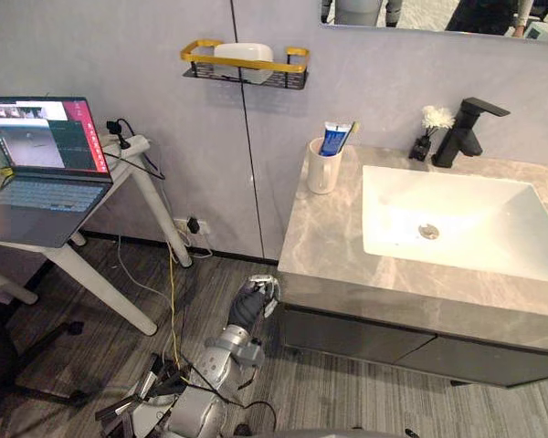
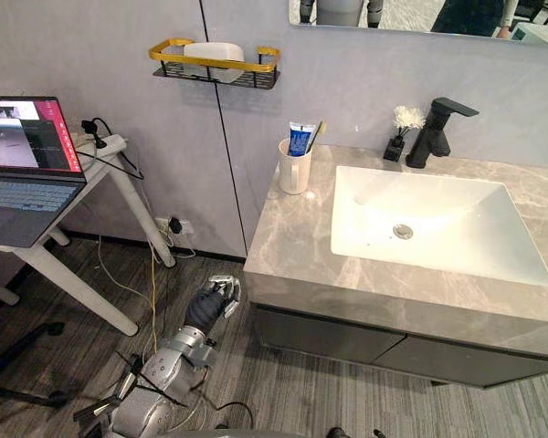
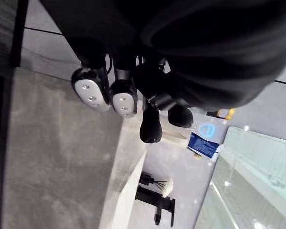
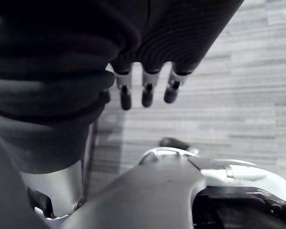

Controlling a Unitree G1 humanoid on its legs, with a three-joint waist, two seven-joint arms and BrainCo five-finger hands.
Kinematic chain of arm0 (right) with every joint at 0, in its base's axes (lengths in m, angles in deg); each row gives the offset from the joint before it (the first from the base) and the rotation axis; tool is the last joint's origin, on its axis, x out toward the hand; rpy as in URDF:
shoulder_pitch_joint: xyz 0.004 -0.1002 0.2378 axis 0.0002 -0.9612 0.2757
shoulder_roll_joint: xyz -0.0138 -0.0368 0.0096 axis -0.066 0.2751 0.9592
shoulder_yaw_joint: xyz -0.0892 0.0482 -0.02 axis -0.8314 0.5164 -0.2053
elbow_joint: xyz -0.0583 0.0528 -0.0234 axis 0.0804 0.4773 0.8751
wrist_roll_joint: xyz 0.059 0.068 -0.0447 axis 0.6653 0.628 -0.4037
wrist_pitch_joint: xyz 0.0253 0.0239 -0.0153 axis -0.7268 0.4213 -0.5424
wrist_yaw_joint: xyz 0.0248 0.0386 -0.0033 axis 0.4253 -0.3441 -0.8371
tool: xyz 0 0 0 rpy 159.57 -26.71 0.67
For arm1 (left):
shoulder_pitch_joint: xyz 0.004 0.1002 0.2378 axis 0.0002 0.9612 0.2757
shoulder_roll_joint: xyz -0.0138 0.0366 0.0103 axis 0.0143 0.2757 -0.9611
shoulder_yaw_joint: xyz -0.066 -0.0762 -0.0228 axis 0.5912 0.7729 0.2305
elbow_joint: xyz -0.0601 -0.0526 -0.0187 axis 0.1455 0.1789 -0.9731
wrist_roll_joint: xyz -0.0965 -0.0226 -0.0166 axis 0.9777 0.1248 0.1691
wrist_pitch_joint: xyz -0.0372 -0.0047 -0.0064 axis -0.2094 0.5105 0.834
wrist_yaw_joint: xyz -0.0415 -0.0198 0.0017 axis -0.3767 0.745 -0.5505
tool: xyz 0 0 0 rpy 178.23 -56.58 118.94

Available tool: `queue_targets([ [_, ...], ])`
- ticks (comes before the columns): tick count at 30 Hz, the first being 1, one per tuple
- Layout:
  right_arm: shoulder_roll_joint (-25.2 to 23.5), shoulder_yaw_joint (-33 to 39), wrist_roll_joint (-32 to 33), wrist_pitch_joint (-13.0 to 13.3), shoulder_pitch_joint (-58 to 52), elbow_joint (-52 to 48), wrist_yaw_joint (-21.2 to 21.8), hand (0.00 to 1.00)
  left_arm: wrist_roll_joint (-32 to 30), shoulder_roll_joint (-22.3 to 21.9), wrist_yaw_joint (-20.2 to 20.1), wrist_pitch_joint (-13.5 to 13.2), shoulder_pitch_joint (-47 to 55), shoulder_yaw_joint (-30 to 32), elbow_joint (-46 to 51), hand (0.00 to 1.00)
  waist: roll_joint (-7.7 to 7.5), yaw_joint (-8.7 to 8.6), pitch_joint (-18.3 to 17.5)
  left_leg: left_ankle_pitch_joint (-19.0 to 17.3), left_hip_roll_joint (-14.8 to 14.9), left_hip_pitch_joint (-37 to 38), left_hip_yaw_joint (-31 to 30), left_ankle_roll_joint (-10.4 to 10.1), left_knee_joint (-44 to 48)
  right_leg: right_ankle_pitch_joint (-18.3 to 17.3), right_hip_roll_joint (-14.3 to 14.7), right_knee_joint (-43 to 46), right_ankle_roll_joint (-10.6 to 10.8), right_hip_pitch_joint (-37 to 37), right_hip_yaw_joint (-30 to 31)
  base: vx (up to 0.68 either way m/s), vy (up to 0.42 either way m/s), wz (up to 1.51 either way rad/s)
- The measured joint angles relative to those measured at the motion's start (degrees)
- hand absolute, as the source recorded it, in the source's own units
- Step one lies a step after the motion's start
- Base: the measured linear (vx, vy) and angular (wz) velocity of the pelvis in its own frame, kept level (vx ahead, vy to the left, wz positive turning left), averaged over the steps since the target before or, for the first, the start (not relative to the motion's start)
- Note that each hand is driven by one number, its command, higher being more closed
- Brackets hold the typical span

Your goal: Organize washtable

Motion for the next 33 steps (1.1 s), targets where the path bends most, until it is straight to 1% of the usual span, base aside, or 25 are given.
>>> queue_targets([
  [3, -0.3, 0.0, -0.5, -0.2, 0.0, 0.0, 0.0, 0.00, -0.5, -0.1, -0.1, 0.4, 0.3, 0.1, -1.6, 1.00, -0.56, 0.04, -0.4, 0.3, 0.0, 0.7, -0.1, -0.1, -0.7, 0.1, 0.0, 0.0, 0.2, 0.2, -0.2, 0.05, -0.002, 0.04],
  [8, -0.5, 0.0, -1.8, -0.3, 0.2, -0.1, 0.1, 0.00, -1.3, -0.1, -1.1, 0.9, 0.3, 0.1, -2.2, 1.00, -0.94, 0.03, -0.6, 0.3, 0.0, 1.6, 0.2, -0.1, -1.1, 0.1, -0.1, 0.0, 0.2, 0.8, -0.1, 0.00, 0.000, -0.01],
  [14, -0.6, 0.0, -1.9, -0.4, 0.1, -0.2, 0.1, 0.00, -2.3, -0.4, -1.1, 0.9, 0.3, 0.1, -2.2, 1.00, -1.04, 0.04, -0.7, 0.3, 0.2, 2.0, 1.2, -0.1, -1.5, -0.1, 0.0, 0.0, 0.0, 0.8, 0.7, -0.04, -0.002, -0.07],
  [21, -0.7, 0.0, -1.9, -0.5, 0.0, -0.2, 0.2, 0.00, -3.2, -2.2, -1.1, 1.0, 0.3, 0.1, -2.2, 1.00, -1.07, 0.04, -1.0, 0.3, 0.4, 2.9, 2.5, -0.1, -2.2, -0.1, 0.2, -0.2, 0.1, 0.6, 1.8, -0.01, -0.002, -0.08],
  [33, -0.7, 0.0, -2.0, -0.6, 0.0, -0.3, 0.2, 0.00, -4.3, -2.3, -1.1, 1.0, 0.3, 0.4, -2.2, 1.00, -1.09, 0.00, -1.1, 0.3, 0.6, 3.4, 3.0, -0.1, -2.5, 0.0, 0.4, -0.2, 0.4, 0.7, 2.1, 0.00, -0.001, -0.01],
])
